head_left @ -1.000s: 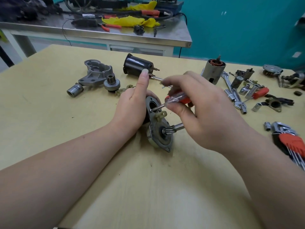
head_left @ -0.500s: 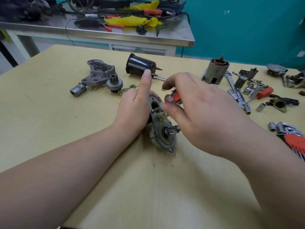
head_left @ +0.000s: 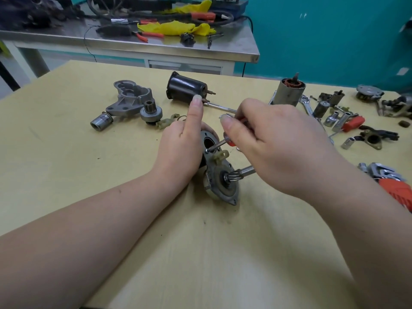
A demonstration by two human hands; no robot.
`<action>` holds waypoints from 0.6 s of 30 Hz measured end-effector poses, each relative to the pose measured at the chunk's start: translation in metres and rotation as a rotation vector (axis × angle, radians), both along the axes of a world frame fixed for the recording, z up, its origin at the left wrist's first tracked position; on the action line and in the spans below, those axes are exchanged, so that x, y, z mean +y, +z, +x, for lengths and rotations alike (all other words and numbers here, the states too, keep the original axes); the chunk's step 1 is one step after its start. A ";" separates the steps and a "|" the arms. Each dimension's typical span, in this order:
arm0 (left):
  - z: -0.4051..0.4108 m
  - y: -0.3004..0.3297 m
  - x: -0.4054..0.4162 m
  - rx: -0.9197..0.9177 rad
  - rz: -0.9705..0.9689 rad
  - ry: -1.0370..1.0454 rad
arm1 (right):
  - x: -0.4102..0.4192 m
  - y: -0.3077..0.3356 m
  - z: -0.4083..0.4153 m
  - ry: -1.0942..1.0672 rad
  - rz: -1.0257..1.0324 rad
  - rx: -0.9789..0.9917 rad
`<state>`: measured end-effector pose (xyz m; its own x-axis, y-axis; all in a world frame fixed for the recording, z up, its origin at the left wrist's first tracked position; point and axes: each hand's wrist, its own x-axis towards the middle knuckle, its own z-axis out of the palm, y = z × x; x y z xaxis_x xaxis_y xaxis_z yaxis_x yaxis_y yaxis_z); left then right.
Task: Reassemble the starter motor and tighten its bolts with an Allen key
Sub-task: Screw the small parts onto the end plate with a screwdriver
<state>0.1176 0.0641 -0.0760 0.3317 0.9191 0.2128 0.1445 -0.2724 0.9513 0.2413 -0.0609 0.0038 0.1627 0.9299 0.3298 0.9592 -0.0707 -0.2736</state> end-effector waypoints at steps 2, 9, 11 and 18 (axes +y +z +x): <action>0.000 0.001 0.001 -0.004 -0.025 -0.003 | -0.003 0.000 0.009 0.114 -0.108 0.137; 0.001 0.001 0.002 -0.004 -0.032 -0.019 | -0.007 -0.011 0.011 0.236 0.054 0.121; 0.001 0.001 0.001 -0.011 -0.037 -0.003 | -0.007 -0.013 0.008 0.198 0.067 0.126; 0.002 0.002 0.000 0.018 -0.019 0.033 | -0.004 -0.019 -0.001 0.082 0.059 0.167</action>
<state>0.1194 0.0638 -0.0736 0.3046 0.9334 0.1897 0.1706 -0.2495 0.9532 0.2406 -0.0653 -0.0156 0.1438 0.9223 0.3586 0.9022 0.0267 -0.4305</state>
